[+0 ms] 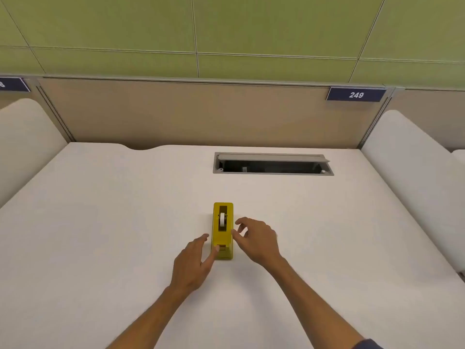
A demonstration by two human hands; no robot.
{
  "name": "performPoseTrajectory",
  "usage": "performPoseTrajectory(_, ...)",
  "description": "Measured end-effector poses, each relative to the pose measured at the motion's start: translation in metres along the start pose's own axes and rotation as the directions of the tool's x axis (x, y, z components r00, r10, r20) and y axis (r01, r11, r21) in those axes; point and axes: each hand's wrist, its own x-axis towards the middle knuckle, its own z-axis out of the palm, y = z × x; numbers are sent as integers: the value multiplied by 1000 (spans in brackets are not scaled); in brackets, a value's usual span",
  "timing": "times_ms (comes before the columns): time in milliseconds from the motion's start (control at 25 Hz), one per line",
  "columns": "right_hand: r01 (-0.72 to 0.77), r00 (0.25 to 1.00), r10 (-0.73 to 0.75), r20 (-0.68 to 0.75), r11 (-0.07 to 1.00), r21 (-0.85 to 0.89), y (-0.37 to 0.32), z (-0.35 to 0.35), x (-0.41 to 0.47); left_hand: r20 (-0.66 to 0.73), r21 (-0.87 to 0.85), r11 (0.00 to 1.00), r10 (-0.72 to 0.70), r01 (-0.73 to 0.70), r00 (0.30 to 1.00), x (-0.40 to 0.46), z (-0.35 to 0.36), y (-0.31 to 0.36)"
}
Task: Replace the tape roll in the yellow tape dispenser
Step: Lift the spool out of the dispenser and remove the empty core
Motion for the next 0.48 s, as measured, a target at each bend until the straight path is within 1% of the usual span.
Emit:
performPoseTrajectory(40, -1, 1000, 1, 6, 1000, 0, -1, 1, 1, 16, -13, 1000, -7, 8, 1000, 0, 2, -1)
performPoseTrajectory(160, -21, 999, 20, 44, 1000, 21, -5, 6, 7, 36, -6, 999, 39, -39, 999, -1, 15, -5)
performPoseTrajectory(360, -12, 996, 10, 86, 1000, 19, -12, 11, 19, -5, -27, 990, 137, -138, 990, 5, 23, -7)
performPoseTrajectory(480, 5, 993, -2, 120, 1000, -31, -17, 14, 27, -32, -66, 986, 152, -154, 988, 10, 24, -5)
